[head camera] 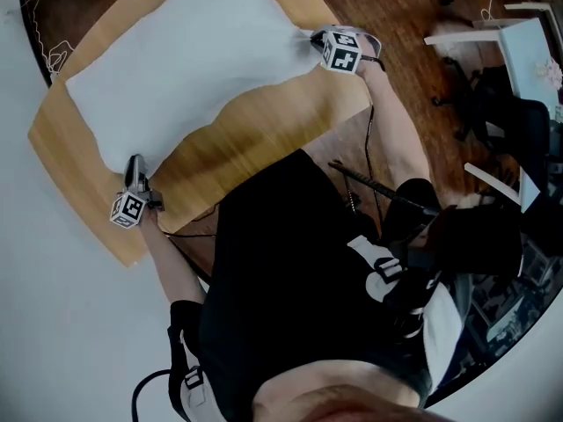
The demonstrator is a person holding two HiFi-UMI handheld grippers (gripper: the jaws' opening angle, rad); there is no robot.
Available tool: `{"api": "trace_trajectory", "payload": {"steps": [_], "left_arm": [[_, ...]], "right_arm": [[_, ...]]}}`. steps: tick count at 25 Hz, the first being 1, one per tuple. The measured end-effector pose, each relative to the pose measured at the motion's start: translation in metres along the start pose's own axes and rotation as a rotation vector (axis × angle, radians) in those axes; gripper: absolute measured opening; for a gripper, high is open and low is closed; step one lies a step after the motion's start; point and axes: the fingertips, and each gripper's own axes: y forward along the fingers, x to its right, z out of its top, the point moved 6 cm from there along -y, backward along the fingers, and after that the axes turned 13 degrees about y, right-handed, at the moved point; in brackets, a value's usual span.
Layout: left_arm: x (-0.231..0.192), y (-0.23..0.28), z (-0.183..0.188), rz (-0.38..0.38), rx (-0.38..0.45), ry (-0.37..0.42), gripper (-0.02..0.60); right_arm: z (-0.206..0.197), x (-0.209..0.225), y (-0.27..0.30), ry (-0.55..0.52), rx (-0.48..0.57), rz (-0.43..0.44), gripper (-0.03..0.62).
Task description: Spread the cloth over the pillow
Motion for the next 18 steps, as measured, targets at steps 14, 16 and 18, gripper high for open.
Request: {"api": "trace_trajectory", "payload": {"steps": [14, 16, 18], "left_arm": [[0.003, -0.014, 0.004, 0.029, 0.01, -0.009, 0.098], [0.005, -0.013, 0.005, 0.038, -0.001, 0.002, 0.098], [0.007, -0.005, 0.006, 0.03, -0.019, 0.015, 0.098]], "right_arm": [[0.087, 0.106, -0.039, 0.261, 0.304, -0.043, 0.218], [0.12, 0.11, -0.007, 0.087, 0.236, -0.012, 0.213], [0.126, 0.111, 0.02, -0.051, 0.112, 0.011, 0.054]]}}
